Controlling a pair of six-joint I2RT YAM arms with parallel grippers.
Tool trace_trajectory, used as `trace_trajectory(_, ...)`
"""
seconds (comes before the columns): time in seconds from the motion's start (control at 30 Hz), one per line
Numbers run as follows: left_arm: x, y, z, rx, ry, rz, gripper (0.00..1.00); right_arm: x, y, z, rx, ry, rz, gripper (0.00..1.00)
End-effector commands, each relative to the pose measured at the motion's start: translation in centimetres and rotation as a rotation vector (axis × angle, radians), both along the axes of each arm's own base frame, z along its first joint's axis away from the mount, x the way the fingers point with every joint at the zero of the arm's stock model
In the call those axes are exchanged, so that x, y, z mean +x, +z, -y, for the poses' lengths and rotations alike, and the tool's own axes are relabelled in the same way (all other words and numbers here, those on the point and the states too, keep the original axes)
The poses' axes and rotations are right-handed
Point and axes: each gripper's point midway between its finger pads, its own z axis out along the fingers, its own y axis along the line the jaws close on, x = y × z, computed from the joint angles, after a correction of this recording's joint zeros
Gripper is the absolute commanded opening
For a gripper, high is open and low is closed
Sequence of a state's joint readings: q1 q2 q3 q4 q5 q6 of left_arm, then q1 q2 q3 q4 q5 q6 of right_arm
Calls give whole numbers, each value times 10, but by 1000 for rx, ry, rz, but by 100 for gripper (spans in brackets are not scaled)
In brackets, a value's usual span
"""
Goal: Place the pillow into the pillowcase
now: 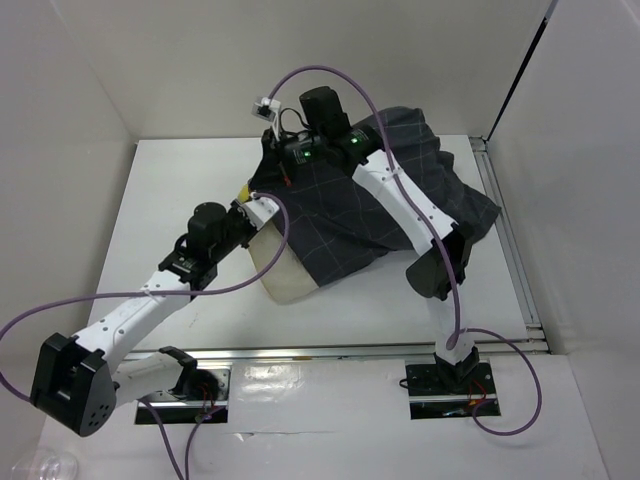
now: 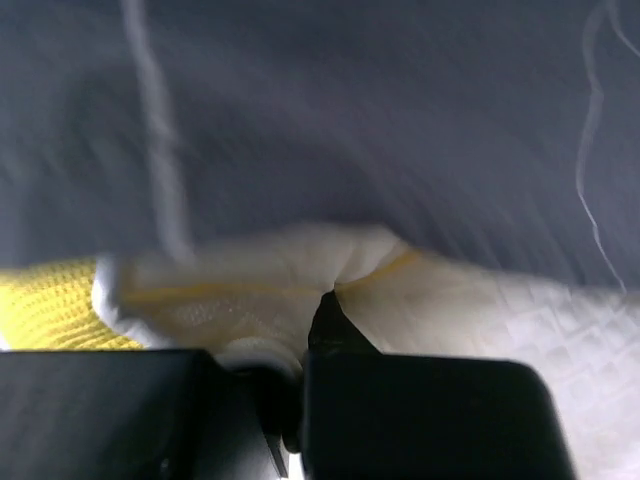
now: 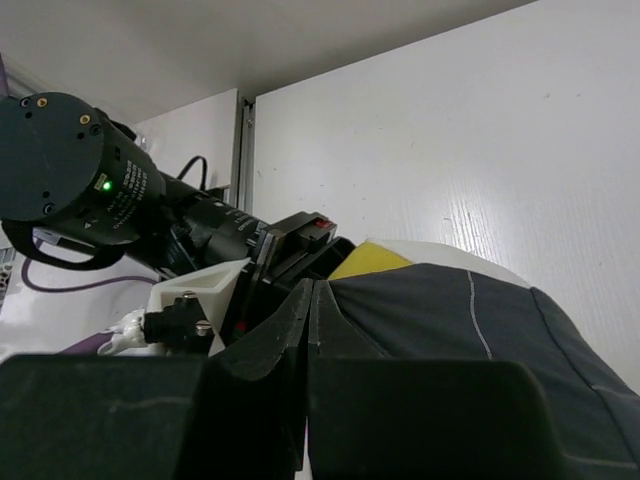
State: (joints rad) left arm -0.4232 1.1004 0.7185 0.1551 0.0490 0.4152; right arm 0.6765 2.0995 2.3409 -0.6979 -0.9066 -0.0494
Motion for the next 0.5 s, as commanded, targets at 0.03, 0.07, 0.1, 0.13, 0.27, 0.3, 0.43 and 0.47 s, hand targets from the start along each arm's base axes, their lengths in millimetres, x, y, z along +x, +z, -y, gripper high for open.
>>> trace_trajectory(0.03, 23, 62, 15, -75, 11, 187, 0, -107, 67, 0, 136, 320, 9, 0)
trace_trajectory(0.07, 25, 65, 17, -87, 13, 185, 0, -108, 65, 1, 131, 322, 8, 0)
trace_trajectory(0.1, 25, 65, 17, -95, 15, 181, 0, -108, 64, 1, 126, 321, 0, 0)
trace_trajectory(0.13, 25, 69, 19, -96, 15, 184, 0, -109, 62, 2, 117, 321, -12, 3)
trace_trajectory(0.27, 18, 53, 18, -101, 23, 113, 0, -75, 40, -2, 40, 153, 8, 47)
trace_trajectory(0.3, 17, 52, 15, -108, 36, 110, 0, -60, 38, 5, 35, 103, 20, 57)
trace_trajectory(0.43, 12, 35, 14, -106, 58, 56, 0, -31, 29, 21, 11, -80, 62, 68)
trace_trajectory(0.47, 11, 28, 11, -106, 74, 35, 0, -22, 25, 27, -1, -132, 76, 69)
